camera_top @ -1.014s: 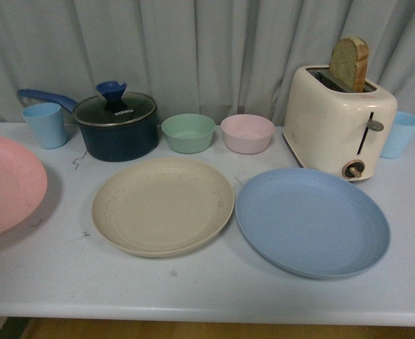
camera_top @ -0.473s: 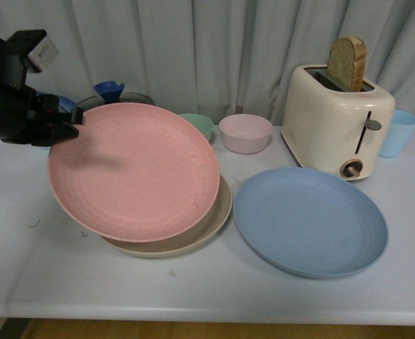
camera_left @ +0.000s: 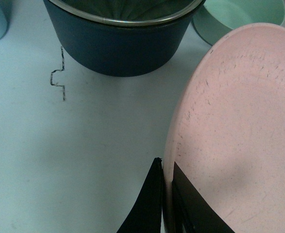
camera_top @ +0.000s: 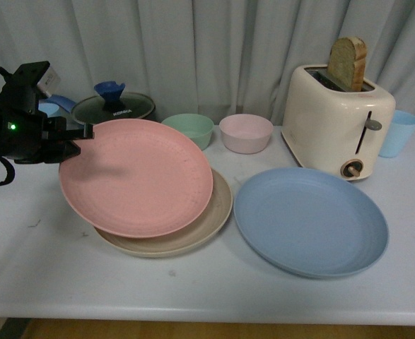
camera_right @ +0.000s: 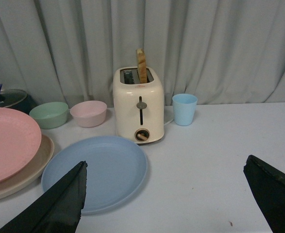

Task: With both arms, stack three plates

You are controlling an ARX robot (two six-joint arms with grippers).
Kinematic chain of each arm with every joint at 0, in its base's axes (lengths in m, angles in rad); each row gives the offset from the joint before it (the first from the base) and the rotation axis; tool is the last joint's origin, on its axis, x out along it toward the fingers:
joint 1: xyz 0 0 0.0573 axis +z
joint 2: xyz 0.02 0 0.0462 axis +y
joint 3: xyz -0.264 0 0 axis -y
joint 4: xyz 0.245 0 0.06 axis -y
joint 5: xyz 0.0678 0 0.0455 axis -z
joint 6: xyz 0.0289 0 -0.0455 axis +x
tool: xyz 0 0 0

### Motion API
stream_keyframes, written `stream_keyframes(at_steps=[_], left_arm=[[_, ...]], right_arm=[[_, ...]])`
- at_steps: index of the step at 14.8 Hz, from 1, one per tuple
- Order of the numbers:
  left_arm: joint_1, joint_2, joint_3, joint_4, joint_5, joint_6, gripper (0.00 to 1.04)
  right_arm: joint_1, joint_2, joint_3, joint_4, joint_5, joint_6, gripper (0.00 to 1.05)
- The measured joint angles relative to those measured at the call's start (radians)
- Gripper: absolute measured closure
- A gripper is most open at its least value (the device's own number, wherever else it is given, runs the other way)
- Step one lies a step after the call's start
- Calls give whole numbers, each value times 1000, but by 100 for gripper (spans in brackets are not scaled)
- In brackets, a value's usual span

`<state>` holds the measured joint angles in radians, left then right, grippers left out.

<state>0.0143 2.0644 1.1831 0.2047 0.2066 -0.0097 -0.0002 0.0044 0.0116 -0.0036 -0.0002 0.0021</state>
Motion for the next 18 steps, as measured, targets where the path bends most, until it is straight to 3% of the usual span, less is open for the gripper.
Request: stream_keyframes(at_steps=[5,10,13,14,16,18], left_arm=[[-41,34,0,5,7,-47,99],[-35,16,-61,79,15,-101,44],[-10,-173,-185,239,-14,-122,10],[-6,-247,-212,243,-35,-116,5],[-11,-412,-429,649,-194,-43,28],[-12,-493,-601,792,-204,-14,49]], right_arm=[[0,0,0,0,0,0,6],[0,0,0,0,0,0,6],[0,0,0,0,0,0,6],[0,0,0,0,0,0,6],[0,0,0,0,0,0,6],[0,0,0,0,0,0,6]])
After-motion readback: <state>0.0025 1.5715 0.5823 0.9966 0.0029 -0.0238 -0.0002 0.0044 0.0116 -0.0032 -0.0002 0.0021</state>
